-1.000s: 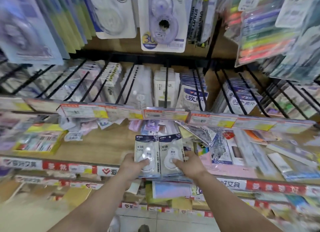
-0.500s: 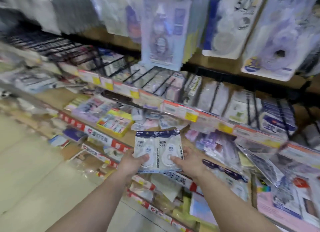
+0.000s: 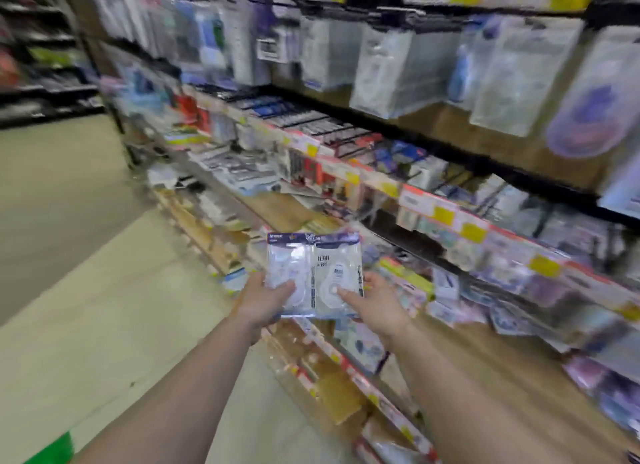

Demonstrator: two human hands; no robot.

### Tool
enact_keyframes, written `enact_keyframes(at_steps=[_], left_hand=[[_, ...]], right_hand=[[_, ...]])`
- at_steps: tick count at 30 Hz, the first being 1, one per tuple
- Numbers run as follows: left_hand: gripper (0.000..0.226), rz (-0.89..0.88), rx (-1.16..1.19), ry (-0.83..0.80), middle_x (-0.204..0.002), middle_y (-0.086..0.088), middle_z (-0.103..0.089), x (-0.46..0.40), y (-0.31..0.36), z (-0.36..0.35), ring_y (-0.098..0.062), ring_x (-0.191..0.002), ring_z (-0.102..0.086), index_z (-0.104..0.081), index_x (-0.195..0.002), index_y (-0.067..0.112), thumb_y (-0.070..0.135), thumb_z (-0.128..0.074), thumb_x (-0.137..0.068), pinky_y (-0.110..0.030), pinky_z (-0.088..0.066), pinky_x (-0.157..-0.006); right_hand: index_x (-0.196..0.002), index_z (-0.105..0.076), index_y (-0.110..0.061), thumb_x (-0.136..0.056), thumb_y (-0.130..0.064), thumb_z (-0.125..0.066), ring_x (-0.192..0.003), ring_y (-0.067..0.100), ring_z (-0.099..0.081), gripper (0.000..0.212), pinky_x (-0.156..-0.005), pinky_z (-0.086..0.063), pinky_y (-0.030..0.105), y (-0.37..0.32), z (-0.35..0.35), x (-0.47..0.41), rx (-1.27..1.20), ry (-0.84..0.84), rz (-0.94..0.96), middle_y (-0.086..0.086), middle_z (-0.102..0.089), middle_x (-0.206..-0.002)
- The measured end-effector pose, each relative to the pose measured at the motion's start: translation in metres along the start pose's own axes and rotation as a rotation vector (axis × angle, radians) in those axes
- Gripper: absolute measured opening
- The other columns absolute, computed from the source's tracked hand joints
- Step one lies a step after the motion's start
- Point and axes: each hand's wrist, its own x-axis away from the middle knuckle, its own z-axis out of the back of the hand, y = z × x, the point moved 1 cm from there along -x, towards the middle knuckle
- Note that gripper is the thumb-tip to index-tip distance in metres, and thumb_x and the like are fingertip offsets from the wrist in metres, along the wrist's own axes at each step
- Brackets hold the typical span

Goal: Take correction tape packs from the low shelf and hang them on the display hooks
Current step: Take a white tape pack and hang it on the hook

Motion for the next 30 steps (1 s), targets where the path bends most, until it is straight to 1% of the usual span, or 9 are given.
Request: enact_keyframes(at_steps=[5, 7, 10, 12, 15, 18, 24, 27, 30], left_hand=[[0.028, -0.057, 0.042, 0.04, -0.102, 0.003, -0.065, -0.03, 0.04, 0.073, -0.018, -0.078, -0.062, -0.048, -0.115, 0.028, 0.021, -0.065, -0.095, -0.03, -0.047, -0.064], [0.03, -0.082, 0.068, 0.065, -0.103, 0.005, -0.065, -0.039, 0.055, 0.09, -0.017, -0.079, -0.064, -0.047, -0.119, 0.025, 0.02, -0.065, -0.095, -0.031, -0.05, -0.064], [0.027, -0.118, 0.12, 0.09, -0.104, 0.003, -0.068, -0.057, 0.08, 0.112, -0.02, -0.082, -0.066, -0.051, -0.116, 0.025, 0.018, -0.066, -0.095, -0.04, -0.054, -0.078], [0.024, -0.153, 0.141, 0.085, -0.107, 0.001, -0.068, -0.069, 0.096, 0.121, -0.018, -0.082, -0.066, -0.051, -0.112, 0.027, 0.017, -0.065, -0.095, -0.03, -0.055, -0.067], [0.038, -0.206, 0.159, 0.062, -0.115, -0.002, -0.068, -0.086, 0.122, 0.127, -0.016, -0.082, -0.066, -0.048, -0.128, 0.019, 0.012, -0.064, -0.095, -0.02, -0.049, -0.047], [0.043, -0.277, 0.148, 0.059, -0.118, 0.002, -0.067, -0.107, 0.147, 0.127, -0.02, -0.097, -0.066, -0.047, -0.131, 0.022, 0.012, -0.066, -0.094, -0.026, -0.05, -0.061], [0.045, -0.368, 0.113, 0.062, -0.12, 0.003, -0.068, -0.156, 0.188, 0.124, -0.023, -0.102, -0.068, -0.048, -0.129, 0.029, 0.019, -0.07, -0.092, -0.043, -0.057, -0.082], [0.048, -0.425, 0.131, 0.048, -0.121, 0.005, -0.068, -0.18, 0.215, 0.119, -0.021, -0.105, -0.069, -0.049, -0.13, 0.031, 0.021, -0.072, -0.09, -0.039, -0.055, -0.081], [0.05, -0.463, 0.157, 0.048, -0.117, 0.004, -0.07, -0.203, 0.242, 0.108, -0.021, -0.105, -0.069, -0.053, -0.127, 0.033, 0.03, -0.074, -0.082, -0.048, -0.056, -0.089]], right_hand=[[-0.119, -0.05, -0.019, -0.091, -0.018, -0.07, -0.079, 0.007, -0.065, 0.035, -0.051, -0.048, 0.013, -0.055, -0.067, -0.034, -0.038, -0.05, 0.063, 0.001, -0.068, -0.108], [-0.125, -0.05, -0.017, -0.09, -0.021, -0.072, -0.081, 0.015, -0.07, 0.041, -0.058, -0.056, 0.021, -0.077, -0.083, -0.043, -0.048, -0.067, 0.091, 0.001, -0.07, -0.107], [-0.123, -0.056, -0.017, -0.087, -0.026, -0.075, -0.096, 0.015, -0.071, 0.042, -0.087, -0.058, 0.038, -0.11, -0.102, -0.061, -0.017, -0.061, 0.164, 0.0, -0.071, -0.114], [-0.118, -0.06, -0.019, -0.088, -0.023, -0.074, -0.097, 0.011, -0.07, 0.034, -0.089, -0.056, 0.035, -0.129, -0.108, -0.074, -0.019, -0.049, 0.209, -0.004, -0.072, -0.112], [-0.113, -0.062, -0.021, -0.089, -0.021, -0.072, -0.095, 0.007, -0.07, 0.026, -0.085, -0.056, 0.029, -0.158, -0.111, -0.088, -0.029, -0.02, 0.273, -0.007, -0.072, -0.108], [-0.115, -0.06, -0.023, -0.09, -0.026, -0.071, -0.095, 0.004, -0.068, 0.027, -0.084, -0.054, 0.026, -0.178, -0.109, -0.105, -0.017, 0.021, 0.326, -0.012, -0.07, -0.107], [-0.119, -0.061, -0.02, -0.091, -0.021, -0.07, -0.094, 0.004, -0.07, 0.03, -0.086, -0.058, 0.032, -0.21, -0.105, -0.155, -0.086, 0.052, 0.396, -0.01, -0.073, -0.107], [-0.117, -0.06, -0.027, -0.088, -0.03, -0.073, -0.095, 0.007, -0.071, 0.032, -0.089, -0.058, 0.043, -0.227, -0.098, -0.182, -0.087, 0.072, 0.406, -0.011, -0.073, -0.106], [-0.108, -0.059, -0.035, -0.088, -0.032, -0.072, -0.093, 0.006, -0.071, 0.024, -0.084, -0.059, 0.042, -0.248, -0.085, -0.202, -0.078, 0.115, 0.445, -0.012, -0.073, -0.105]])
